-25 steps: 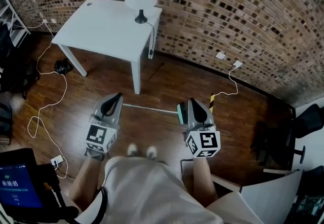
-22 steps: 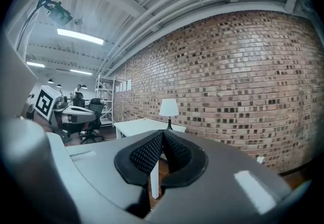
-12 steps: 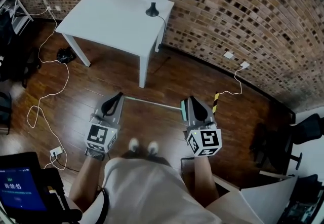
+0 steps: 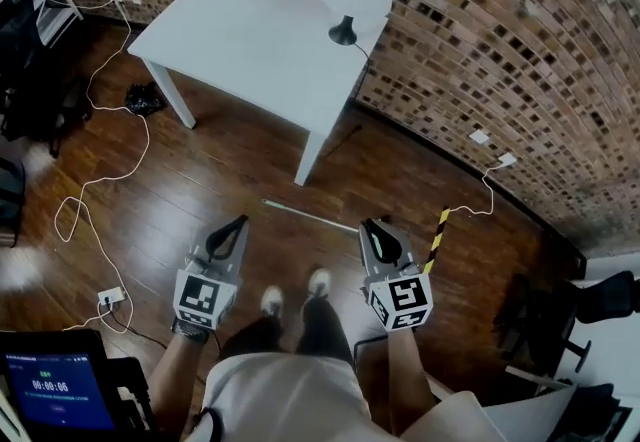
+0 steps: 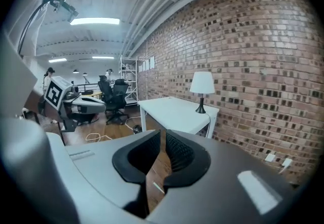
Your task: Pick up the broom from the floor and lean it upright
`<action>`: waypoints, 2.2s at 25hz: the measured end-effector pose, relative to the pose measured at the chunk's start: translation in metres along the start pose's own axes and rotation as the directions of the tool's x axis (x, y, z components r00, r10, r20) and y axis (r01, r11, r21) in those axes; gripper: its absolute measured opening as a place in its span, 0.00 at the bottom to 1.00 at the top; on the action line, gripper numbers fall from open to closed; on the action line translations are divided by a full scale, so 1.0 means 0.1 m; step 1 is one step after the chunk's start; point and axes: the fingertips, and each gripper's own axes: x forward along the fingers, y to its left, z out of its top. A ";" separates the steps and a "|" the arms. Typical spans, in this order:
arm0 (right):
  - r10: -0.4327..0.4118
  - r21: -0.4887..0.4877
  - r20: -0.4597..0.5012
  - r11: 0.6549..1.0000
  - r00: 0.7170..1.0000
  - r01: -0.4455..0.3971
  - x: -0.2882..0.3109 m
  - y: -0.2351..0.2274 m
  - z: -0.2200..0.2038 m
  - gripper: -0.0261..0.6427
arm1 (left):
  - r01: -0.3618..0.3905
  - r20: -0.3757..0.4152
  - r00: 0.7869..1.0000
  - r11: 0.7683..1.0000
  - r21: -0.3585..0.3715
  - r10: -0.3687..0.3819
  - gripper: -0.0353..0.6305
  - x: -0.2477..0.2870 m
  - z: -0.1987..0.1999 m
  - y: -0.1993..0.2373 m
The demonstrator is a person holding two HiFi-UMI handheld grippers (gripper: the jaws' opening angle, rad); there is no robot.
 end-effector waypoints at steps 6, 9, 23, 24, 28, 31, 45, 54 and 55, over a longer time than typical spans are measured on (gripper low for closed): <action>0.134 0.070 -0.116 0.989 0.984 -0.127 0.97 -0.04 -0.71 0.12 | -0.113 -0.102 0.989 0.993 -0.029 0.110 0.06 0.25 -0.65 0.52; 0.189 0.075 -0.173 0.981 0.967 -0.179 1.51 -0.09 -1.15 0.13 | -0.165 -0.154 0.975 0.985 -0.041 0.157 0.06 0.43 -1.09 0.72; 0.353 0.034 -0.512 0.919 0.783 -0.392 3.34 -0.19 -3.74 0.14 | -0.307 -0.303 0.920 0.939 -0.157 0.250 0.06 1.54 -3.33 1.01; 0.347 0.041 -0.529 0.922 0.775 -0.385 3.44 -0.20 -3.93 0.14 | -0.311 -0.309 0.917 0.936 -0.165 0.250 0.06 1.61 -3.49 1.02; 0.327 0.072 -0.580 0.933 0.746 -0.353 3.91 -0.26 -4.70 0.14 | -0.312 -0.316 0.913 0.941 -0.130 0.259 0.06 1.89 -4.21 1.17; 0.331 0.066 -0.632 0.924 0.700 -0.377 4.08 -0.22 -5.28 0.14 | -0.308 -0.323 0.915 0.937 -0.164 0.244 0.06 1.99 -4.71 1.08; 0.136 -0.244 -0.832 0.781 0.537 -0.576 4.85 -0.35 -7.68 0.19 | -0.246 -0.376 0.914 0.947 -0.207 0.155 0.06 2.15 -6.29 0.30; 0.127 -0.240 -0.870 0.735 0.477 -0.634 5.08 -0.30 -8.17 0.20 | -0.277 -0.423 0.892 0.932 -0.231 0.160 0.06 1.98 -6.68 0.22; 0.126 -0.244 -0.872 0.726 0.474 -0.643 5.09 -0.29 -8.18 0.20 | -0.285 -0.430 0.888 0.929 -0.235 0.163 0.06 1.98 -6.69 0.23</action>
